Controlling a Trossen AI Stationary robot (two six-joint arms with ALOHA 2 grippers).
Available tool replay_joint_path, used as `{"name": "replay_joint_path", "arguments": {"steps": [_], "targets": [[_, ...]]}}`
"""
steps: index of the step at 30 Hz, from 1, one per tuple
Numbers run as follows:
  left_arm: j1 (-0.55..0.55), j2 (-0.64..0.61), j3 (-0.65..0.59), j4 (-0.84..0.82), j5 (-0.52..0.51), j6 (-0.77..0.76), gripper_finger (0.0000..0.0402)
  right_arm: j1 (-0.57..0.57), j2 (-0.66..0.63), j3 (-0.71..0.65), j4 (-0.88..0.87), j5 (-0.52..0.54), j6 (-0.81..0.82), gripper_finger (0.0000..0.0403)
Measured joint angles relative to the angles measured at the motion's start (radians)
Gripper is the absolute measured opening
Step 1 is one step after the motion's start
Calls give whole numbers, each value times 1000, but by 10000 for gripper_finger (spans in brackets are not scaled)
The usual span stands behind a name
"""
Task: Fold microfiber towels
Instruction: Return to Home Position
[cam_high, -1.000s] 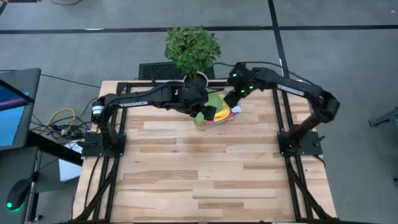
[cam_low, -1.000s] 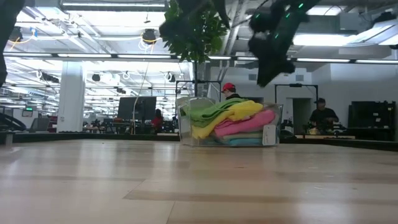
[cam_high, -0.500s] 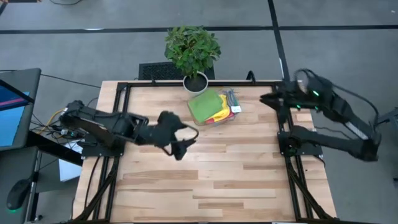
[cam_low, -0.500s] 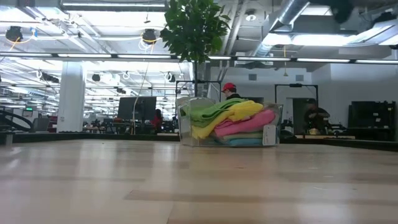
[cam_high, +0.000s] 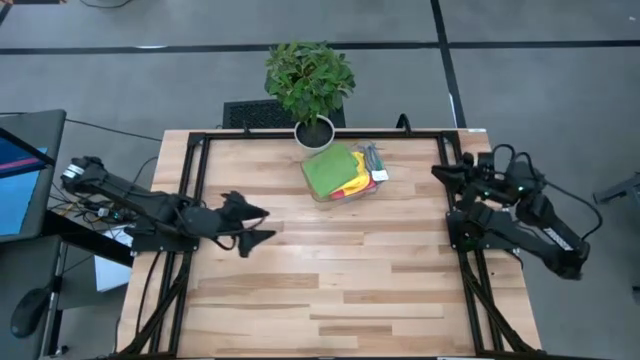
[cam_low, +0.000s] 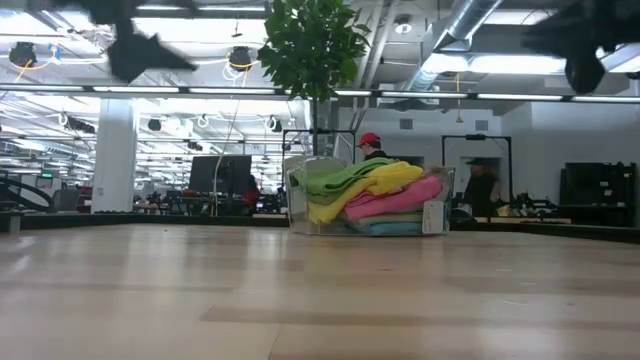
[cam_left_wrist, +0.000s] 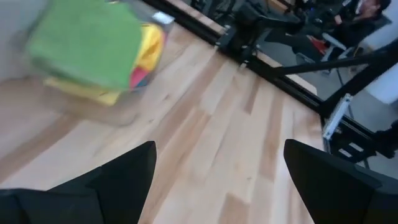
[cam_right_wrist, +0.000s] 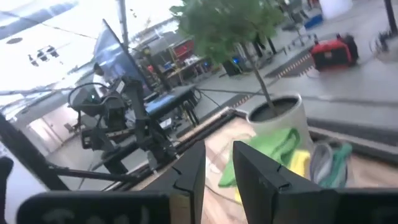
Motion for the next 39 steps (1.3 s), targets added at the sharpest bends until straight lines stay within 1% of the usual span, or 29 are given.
{"name": "replay_joint_path", "arguments": {"steps": [2,5,8,11,15,17,19,21,23,25,27,30,32,37,39], "targets": [[0,-98,-92,3,-7,-19,345,0,-21,-38,-3,16,31,107],[-1,-251,-215,10,-9,-25,345,0,-19,-90,22,26,92,107],[-1,-409,-314,6,-9,-27,345,0,-17,-135,79,36,162,107],[0,-574,-386,-5,-5,5,345,0,-20,-171,138,47,226,107],[0,-795,-455,-28,-5,59,345,2,-20,-199,196,50,192,107],[0,-892,-477,-59,-7,76,345,1,-20,-226,236,76,181,107],[2,-891,-479,-69,-29,101,345,3,-20,-254,271,113,163,107],[3,-881,-480,-77,-24,116,345,10,-20,-302,320,148,157,107],[3,-858,-493,-34,-36,120,345,32,-20,-372,399,152,160,107],[3,-870,-512,-62,-35,112,345,64,-20,-457,514,151,183,107],[3,-880,-520,-35,-28,114,345,109,-18,-463,473,215,192,107],[3,-890,-529,-54,-28,132,345,174,15,-464,453,367,205,107],[3,-889,-530,-49,-28,165,345,202,24,-464,460,428,208,107],[3,-889,-529,-100,-28,257,345,232,36,-464,461,433,209,107],[3,-889,-529,-136,-29,272,345,239,36,-464,461,433,209,107]]}}
